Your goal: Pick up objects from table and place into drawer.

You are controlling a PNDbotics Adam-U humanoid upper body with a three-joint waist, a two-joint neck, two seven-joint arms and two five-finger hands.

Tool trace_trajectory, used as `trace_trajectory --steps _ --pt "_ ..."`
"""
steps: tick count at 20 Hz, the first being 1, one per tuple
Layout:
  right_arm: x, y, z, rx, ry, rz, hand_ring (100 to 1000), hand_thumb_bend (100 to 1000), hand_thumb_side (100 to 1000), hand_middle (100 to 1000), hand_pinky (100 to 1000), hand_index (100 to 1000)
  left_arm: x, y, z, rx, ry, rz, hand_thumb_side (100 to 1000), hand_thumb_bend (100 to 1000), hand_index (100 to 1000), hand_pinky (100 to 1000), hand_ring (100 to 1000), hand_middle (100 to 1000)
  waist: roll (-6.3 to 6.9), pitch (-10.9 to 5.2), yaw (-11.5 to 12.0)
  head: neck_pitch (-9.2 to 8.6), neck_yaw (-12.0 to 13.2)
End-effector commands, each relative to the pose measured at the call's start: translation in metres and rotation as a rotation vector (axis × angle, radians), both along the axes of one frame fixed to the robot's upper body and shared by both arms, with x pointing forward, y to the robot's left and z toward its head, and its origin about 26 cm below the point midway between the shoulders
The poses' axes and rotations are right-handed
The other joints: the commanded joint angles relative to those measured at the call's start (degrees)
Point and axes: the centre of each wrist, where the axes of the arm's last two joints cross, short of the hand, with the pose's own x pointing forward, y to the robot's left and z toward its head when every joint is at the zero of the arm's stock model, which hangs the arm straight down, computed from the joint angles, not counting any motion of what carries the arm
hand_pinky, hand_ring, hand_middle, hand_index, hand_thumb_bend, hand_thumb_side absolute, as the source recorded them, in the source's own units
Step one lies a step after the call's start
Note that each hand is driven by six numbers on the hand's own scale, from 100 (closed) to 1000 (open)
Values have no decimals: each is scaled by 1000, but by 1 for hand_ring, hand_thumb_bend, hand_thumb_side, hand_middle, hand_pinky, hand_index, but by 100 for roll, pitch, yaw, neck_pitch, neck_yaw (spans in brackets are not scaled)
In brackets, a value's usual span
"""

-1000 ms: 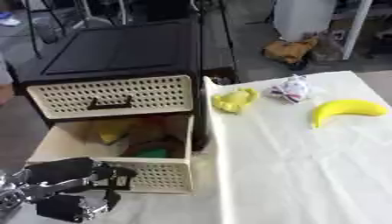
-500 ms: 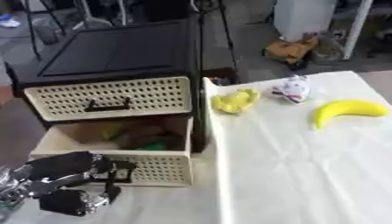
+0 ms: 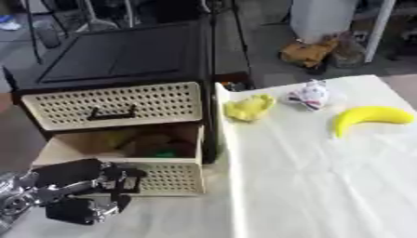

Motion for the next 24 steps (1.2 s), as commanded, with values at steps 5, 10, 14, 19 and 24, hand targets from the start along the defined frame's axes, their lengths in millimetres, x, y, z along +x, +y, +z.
trace_trajectory --steps 5,10,14,19,24 --pt "-7 0 10 -5 -36 6 771 167 958 537 586 794 7 15 11 16 -39 58 1000 100 1000 100 100 625 -10 -37 -63 -143 55" --pt "-7 0 11 -2 -40 6 771 168 956 536 586 794 12 20 12 0 -70 91 1000 100 1000 100 100 636 -4 -2 -98 -203 75" --pt "-7 0 11 -2 -40 6 771 169 953 535 586 794 15 22 11 -17 -81 104 1000 100 1000 100 100 650 3 29 -112 -241 83" --pt "-7 1 12 -3 -42 8 771 170 950 534 585 793 18 25 14 -36 -98 123 1000 100 1000 100 100 680 9 60 -133 -260 96" --pt "-7 2 13 -2 -44 10 771 172 949 534 585 793 21 29 19 -52 -130 141 1000 100 1000 100 100 697 17 84 -159 -260 107"
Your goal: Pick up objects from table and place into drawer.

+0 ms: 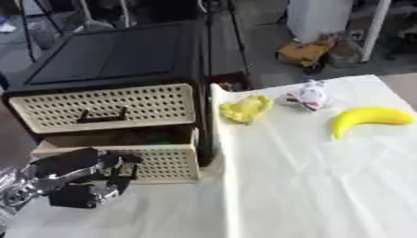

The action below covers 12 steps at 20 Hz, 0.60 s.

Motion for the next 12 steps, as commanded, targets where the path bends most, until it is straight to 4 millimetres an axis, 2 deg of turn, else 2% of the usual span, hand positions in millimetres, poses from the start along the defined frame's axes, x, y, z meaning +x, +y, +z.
trace_trajectory --steps 1,12 --pt "-7 1 9 -10 -32 4 771 172 947 533 585 793 3 13 8 9 -27 47 1000 100 1000 100 100 705 -21 -78 -6 -58 27" --pt "-7 1 10 -8 -32 5 771 168 946 533 585 792 9 21 9 -48 -58 87 1000 100 1000 100 100 756 -17 -55 18 -78 38"
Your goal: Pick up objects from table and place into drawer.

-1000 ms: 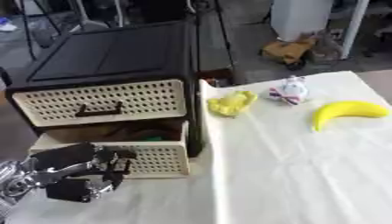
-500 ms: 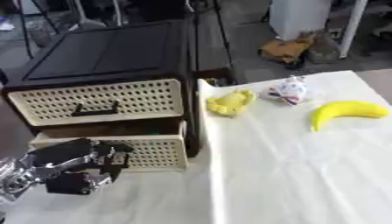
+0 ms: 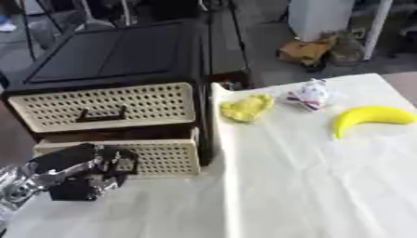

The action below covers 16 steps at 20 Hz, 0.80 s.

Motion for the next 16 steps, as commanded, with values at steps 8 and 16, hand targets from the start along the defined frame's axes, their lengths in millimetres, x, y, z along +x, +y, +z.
trace_trajectory --steps 8,16 --pt "-7 1 10 -6 -34 3 771 172 941 532 584 791 9 18 6 -75 -4 30 1000 100 1000 100 100 774 -42 -62 26 -92 18" --pt "-7 -1 8 2 -26 -8 770 175 935 532 583 789 -3 5 10 -96 4 -83 1000 100 1000 100 100 651 -75 -116 62 -19 -47"
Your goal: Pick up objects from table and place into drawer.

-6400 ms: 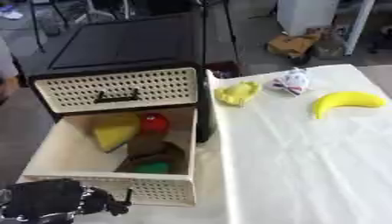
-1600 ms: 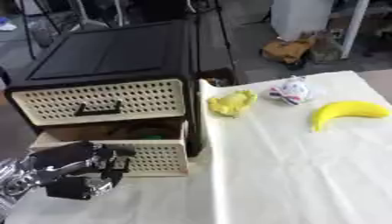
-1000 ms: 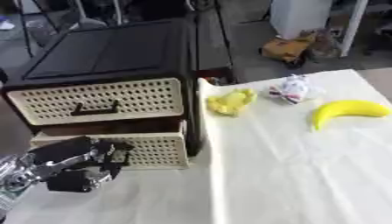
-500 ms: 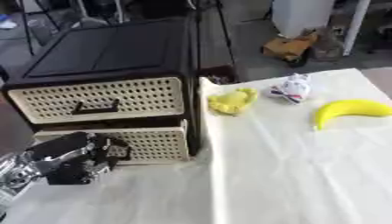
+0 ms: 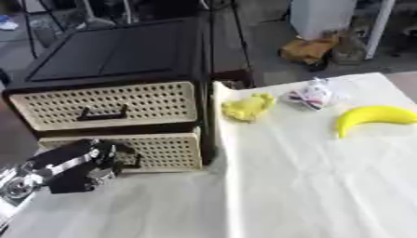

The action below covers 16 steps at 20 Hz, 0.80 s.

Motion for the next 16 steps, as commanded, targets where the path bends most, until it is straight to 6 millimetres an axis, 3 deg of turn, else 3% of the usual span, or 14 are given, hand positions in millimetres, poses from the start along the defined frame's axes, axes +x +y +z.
trace_trajectory --steps 1,7,11,16 --pt "-7 -2 6 -4 -27 -13 770 173 934 532 583 789 -13 -4 17 -3 -24 -65 1000 100 1000 100 100 611 -47 -157 31 9 -56" --pt "-6 -6 3 10 -13 -30 767 169 928 530 582 786 -51 -18 47 -113 -82 -197 1000 100 926 100 100 491 -93 -242 142 58 -182" --pt "-6 -7 1 21 -11 -35 766 168 928 529 581 786 -69 -26 57 -154 -64 -264 1000 100 789 100 100 386 -132 -264 170 56 -216" --pt "-6 -8 -1 28 -7 -42 765 166 927 529 580 785 -87 -30 71 -275 -179 -334 1000 100 717 100 100 353 -176 -295 237 65 -296"
